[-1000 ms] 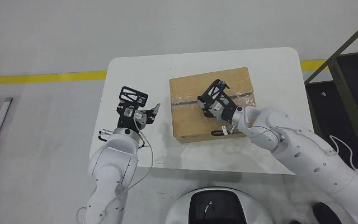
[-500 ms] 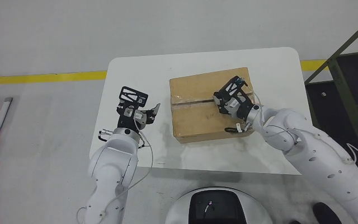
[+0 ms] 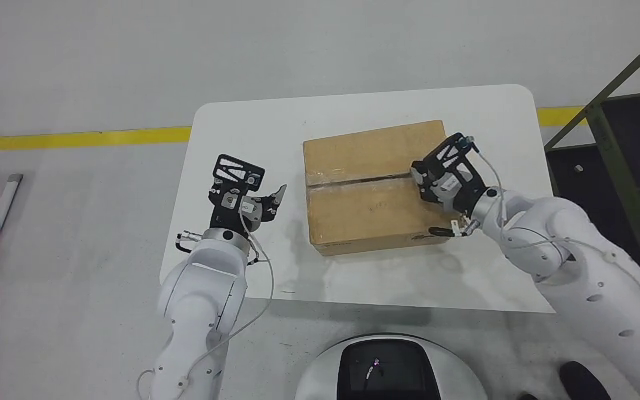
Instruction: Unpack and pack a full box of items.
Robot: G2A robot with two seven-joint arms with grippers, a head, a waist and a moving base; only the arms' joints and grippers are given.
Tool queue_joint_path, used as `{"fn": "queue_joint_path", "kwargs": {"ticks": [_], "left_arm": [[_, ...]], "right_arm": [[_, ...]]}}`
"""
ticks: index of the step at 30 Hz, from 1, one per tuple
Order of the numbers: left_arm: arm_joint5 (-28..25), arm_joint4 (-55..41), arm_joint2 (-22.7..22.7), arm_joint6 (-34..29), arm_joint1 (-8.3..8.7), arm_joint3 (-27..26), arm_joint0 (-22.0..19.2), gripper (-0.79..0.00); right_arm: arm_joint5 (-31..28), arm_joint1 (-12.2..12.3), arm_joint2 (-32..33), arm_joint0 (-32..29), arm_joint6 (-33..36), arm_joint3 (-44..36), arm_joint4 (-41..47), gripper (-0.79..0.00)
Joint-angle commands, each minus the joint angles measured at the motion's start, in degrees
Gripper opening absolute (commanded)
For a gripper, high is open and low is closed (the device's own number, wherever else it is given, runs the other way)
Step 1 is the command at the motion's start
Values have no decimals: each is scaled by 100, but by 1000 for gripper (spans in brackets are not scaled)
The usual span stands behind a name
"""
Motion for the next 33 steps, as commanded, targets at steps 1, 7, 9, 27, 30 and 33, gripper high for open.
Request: {"fn": "queue_joint_path", "kwargs": {"ticks": [1,7,9,27,30,33], "left_arm": [[0,0,0,0,0,0,0,0],[0,0,0,0,0,0,0,0],[0,0,0,0,0,0,0,0],[0,0,0,0,0,0,0,0],[0,0,0,0,0,0,0,0],[0,0,0,0,0,0,0,0]], "right_arm": [[20,15,123,-92,9,-38,-10,-785],[84,67,565,-382,67,-202,-76,-785],[104,88,730,-490,107,-251,-107,-785],[217,105,1607,-1572,-656,-200,233,-785],[206,36,1185,-1487,-818,-156,245,-785],[235,-48,738,-1309,-934,-93,299,-785]]}}
